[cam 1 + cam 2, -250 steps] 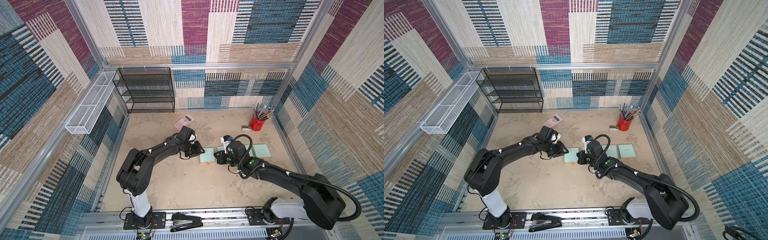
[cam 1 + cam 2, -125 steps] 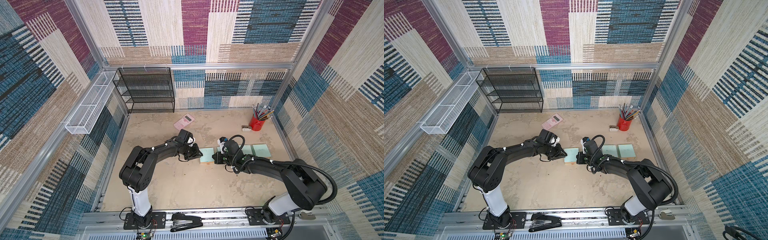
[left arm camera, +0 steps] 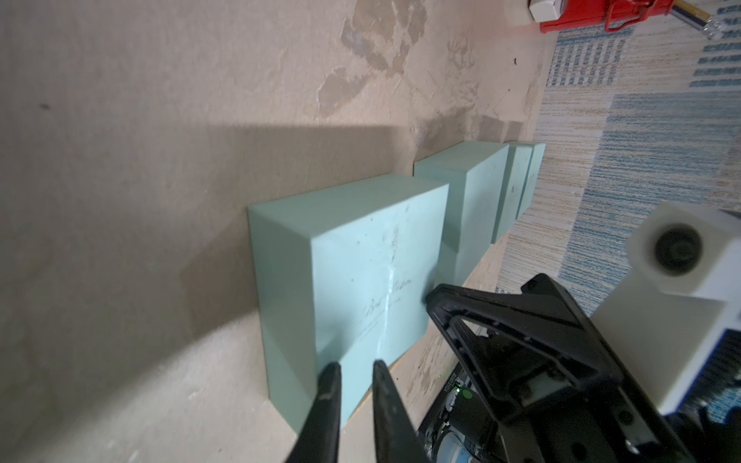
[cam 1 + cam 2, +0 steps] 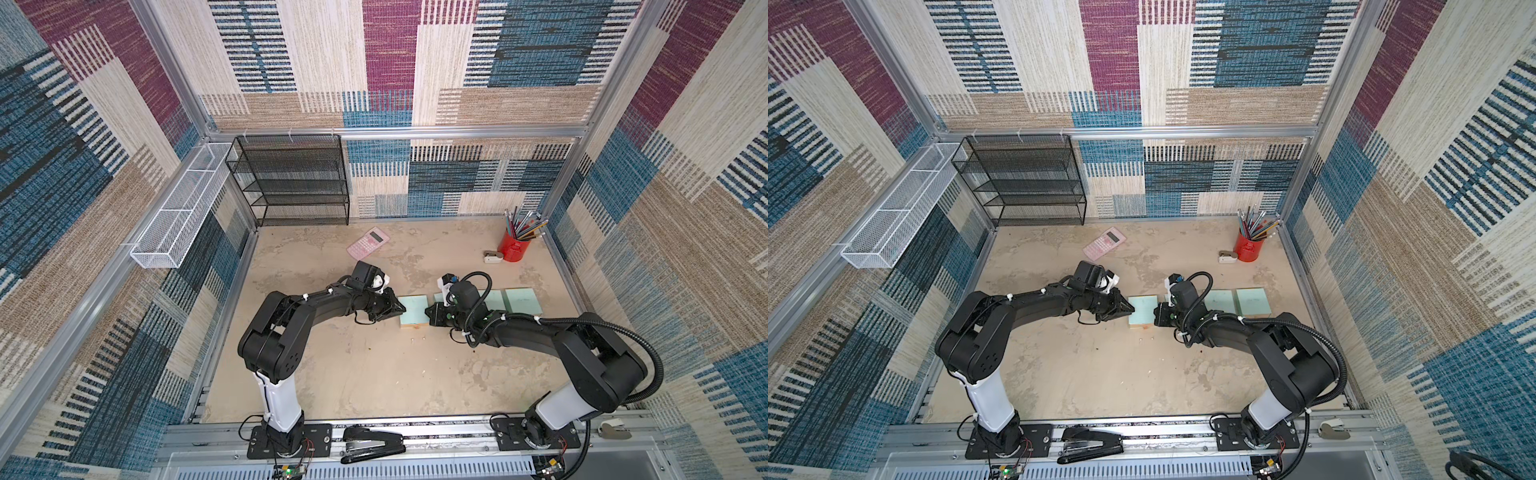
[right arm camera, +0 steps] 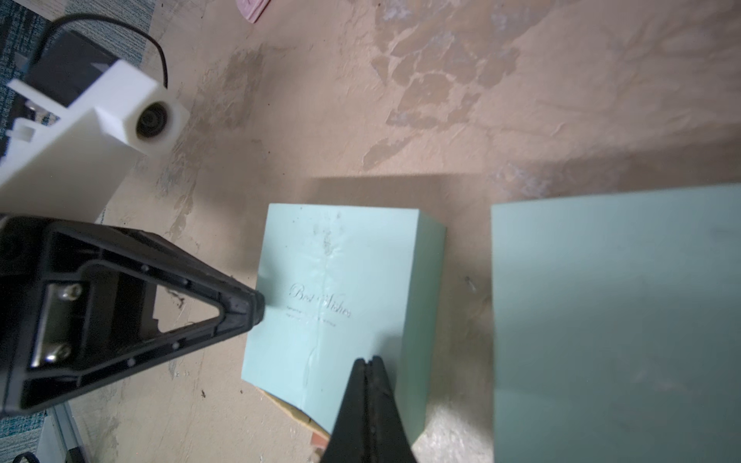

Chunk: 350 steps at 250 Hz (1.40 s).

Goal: Take out the earrings from the drawer-style jewelry box
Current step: Adjust the jewelry box at the center of the board.

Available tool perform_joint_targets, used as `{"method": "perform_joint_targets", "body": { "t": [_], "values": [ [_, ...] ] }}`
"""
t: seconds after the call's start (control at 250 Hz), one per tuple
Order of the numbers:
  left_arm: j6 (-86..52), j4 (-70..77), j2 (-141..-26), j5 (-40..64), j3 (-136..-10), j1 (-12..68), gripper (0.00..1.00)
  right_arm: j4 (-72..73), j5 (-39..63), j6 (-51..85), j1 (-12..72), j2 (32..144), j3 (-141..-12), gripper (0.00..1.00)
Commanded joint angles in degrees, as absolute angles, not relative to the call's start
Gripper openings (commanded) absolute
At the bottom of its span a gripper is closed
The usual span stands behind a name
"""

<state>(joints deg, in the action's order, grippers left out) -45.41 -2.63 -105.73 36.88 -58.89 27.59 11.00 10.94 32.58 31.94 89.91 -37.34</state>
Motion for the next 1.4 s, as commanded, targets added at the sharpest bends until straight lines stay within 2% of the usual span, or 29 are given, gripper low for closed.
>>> {"method": "perform_joint_targets", "body": {
  "t": [0.0, 0.244, 0.344, 0.388, 0.536, 0.616, 0.696, 1.028, 1.395],
  "values": [
    [-46.3, -5.9, -105.9, 32.7, -57.8, 26.9, 0.19, 8.3, 8.5, 33.8, 31.7, 90.2, -36.7, 0.0],
    [-48.3, 0.6, -104.0, 40.3, -59.0, 26.8, 0.22, 8.5, 12.1, 31.9, 31.8, 85.0, -38.5, 0.0],
    [-49.0, 1.3, -101.9, 41.3, -59.9, 26.8, 0.28, 5.6, 12.1, 30.9, 32.7, 80.5, -39.2, 0.0],
    [-48.5, 0.4, -101.2, 40.6, -60.8, 26.8, 0.34, 4.2, 12.1, 30.6, 33.3, 78.9, -39.2, 0.0],
    [-43.9, -6.7, -102.8, 36.3, -66.9, 26.8, 0.63, 2.2, 11.2, 32.9, 37.0, 73.5, -35.7, 0.0],
    [-41.9, -9.2, -104.9, 34.2, -70.7, 26.9, 0.75, 2.1, 9.5, 35.0, 39.7, 71.6, -33.5, 0.0],
    [-39.7, -12.0, -108.0, 33.6, -74.9, 26.9, 0.81, 3.3, 8.6, 37.4, 41.9, 71.5, -31.7, 0.0],
    [-31.7, -25.4, -120.5, 35.9, -93.5, 27.1, 0.87, 9.9, 6.8, 41.0, 44.5, 81.3, -31.8, 0.0],
    [-30.0, -28.0, -126.0, 41.3, -98.5, 27.3, 0.86, 10.2, 3.2, 42.8, 44.5, 86.8, -34.6, 0.0]
  ]
}}
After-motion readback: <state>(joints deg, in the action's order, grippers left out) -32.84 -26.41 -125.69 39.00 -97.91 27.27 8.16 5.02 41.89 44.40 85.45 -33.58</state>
